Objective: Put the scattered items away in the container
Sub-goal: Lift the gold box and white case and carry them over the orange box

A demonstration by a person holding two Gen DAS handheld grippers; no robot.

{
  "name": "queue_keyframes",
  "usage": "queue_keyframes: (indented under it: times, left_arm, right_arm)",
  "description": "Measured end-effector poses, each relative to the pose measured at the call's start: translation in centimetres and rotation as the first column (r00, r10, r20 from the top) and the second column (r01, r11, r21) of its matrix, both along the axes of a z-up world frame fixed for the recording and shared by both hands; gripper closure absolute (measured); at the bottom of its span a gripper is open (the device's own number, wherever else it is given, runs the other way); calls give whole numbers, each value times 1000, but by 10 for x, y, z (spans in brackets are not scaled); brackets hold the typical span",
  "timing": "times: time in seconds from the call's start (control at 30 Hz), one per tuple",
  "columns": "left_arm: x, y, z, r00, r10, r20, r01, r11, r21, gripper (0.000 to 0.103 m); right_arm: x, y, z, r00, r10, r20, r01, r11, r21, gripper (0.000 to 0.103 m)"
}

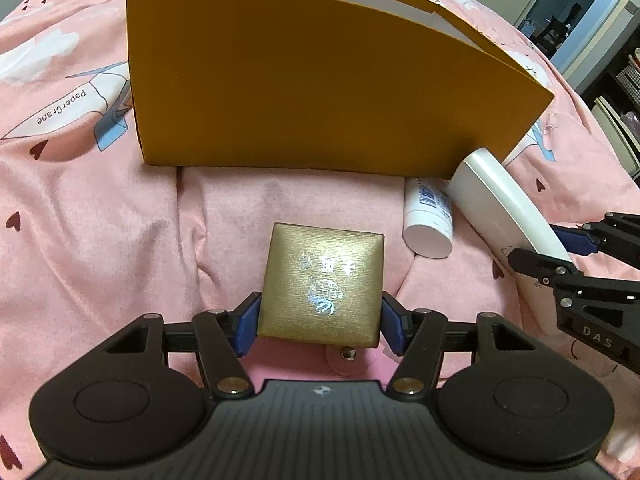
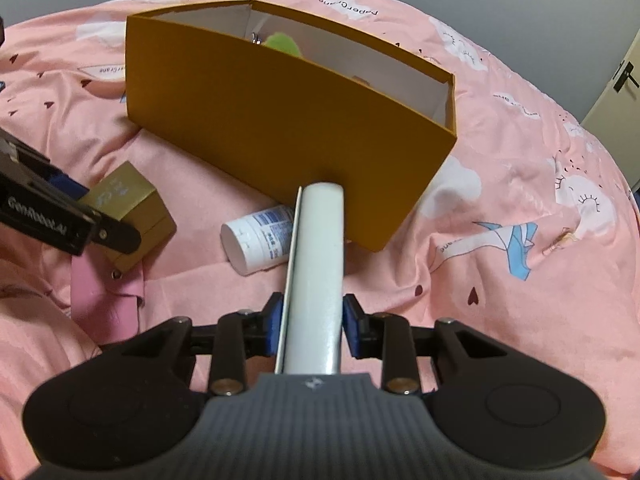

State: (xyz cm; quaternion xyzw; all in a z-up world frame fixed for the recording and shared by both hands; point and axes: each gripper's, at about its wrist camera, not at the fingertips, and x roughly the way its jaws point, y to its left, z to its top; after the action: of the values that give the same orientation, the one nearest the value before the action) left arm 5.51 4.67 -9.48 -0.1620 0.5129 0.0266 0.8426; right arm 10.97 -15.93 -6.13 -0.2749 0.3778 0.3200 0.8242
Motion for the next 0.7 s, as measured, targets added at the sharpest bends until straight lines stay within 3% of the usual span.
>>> queue_keyframes:
  times: [0.4, 0.7]
  left_arm:
    - [-1, 6, 0, 1000, 16, 9, -16, 999, -32, 33]
    - [-2, 6, 3, 1000, 13, 11, -13, 1000, -24, 33]
  right_arm:
    - [14, 3, 0, 999, -47, -26, 48, 996, 69, 69]
    - [2, 3, 5, 999, -25, 39, 22, 998, 52, 72]
